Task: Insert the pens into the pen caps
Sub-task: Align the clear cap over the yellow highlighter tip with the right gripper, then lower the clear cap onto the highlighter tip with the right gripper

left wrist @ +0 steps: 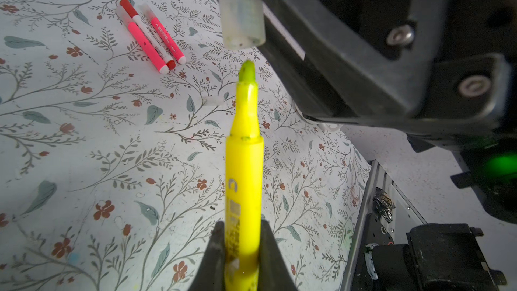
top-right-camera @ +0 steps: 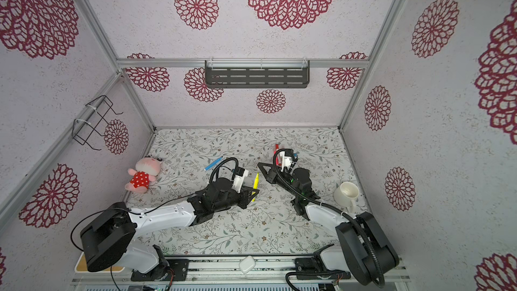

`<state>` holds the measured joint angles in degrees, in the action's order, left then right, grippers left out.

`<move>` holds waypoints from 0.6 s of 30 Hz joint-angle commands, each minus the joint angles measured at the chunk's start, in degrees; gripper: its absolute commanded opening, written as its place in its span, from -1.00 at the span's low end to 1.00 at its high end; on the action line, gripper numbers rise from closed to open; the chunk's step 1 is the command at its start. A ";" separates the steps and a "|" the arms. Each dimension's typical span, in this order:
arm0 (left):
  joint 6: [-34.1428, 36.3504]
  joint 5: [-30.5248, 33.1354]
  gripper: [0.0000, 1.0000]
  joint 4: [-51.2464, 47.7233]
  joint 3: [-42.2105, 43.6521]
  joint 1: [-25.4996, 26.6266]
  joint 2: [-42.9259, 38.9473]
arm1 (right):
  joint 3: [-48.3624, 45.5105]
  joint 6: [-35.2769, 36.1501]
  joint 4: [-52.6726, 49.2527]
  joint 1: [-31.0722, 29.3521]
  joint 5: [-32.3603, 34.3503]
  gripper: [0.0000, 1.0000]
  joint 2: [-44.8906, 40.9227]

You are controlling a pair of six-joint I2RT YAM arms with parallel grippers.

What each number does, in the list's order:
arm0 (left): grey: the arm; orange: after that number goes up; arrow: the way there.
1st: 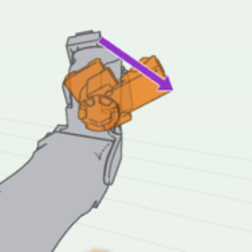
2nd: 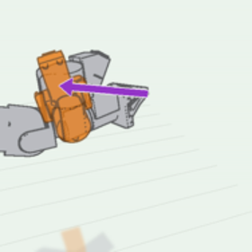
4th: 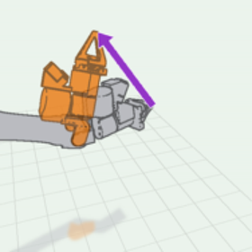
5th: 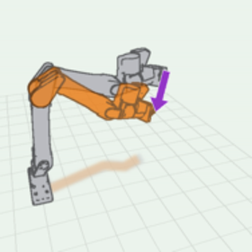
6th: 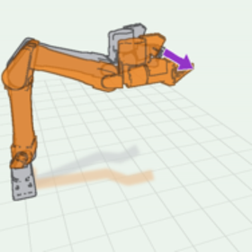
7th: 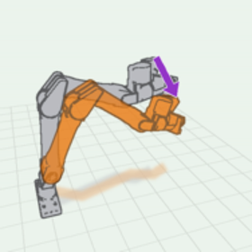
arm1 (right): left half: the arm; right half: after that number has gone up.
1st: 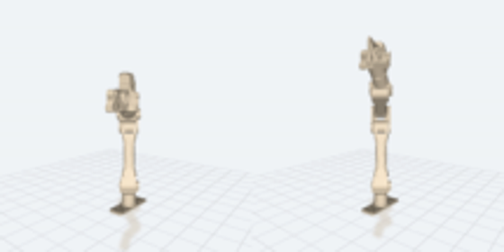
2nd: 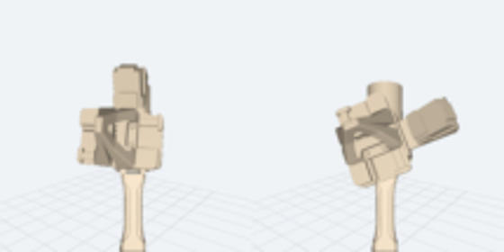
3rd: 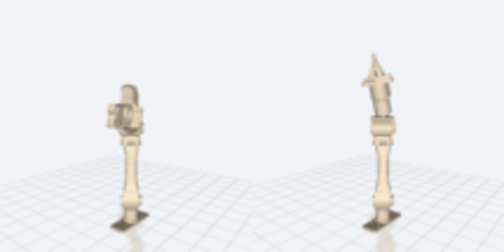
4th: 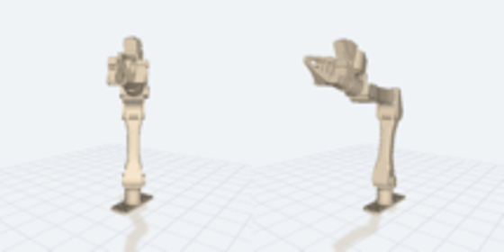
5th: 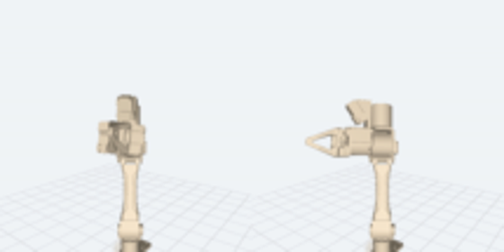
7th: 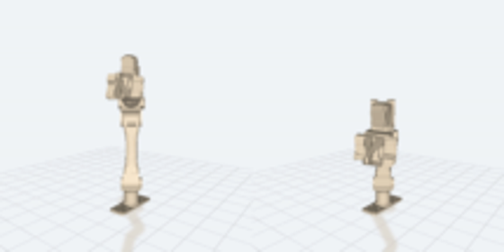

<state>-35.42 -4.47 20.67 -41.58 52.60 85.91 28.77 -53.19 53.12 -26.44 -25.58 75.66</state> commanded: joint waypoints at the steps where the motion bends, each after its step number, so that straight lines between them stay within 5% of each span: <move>1: 0.08 0.67 -1.00 1.31 -0.23 0.80 -1.00 | 1.52 0.18 3.74 -0.37 -0.76 -0.74 0.03; 18: 0.67 2.55 -1.00 0.87 0.01 0.80 -2.28 | -3.75 5.72 -1.26 -5.55 3.33 -0.76 -3.38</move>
<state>-35.14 -3.38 19.05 -41.45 52.99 85.78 26.37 -50.06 52.82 -30.33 -21.98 74.59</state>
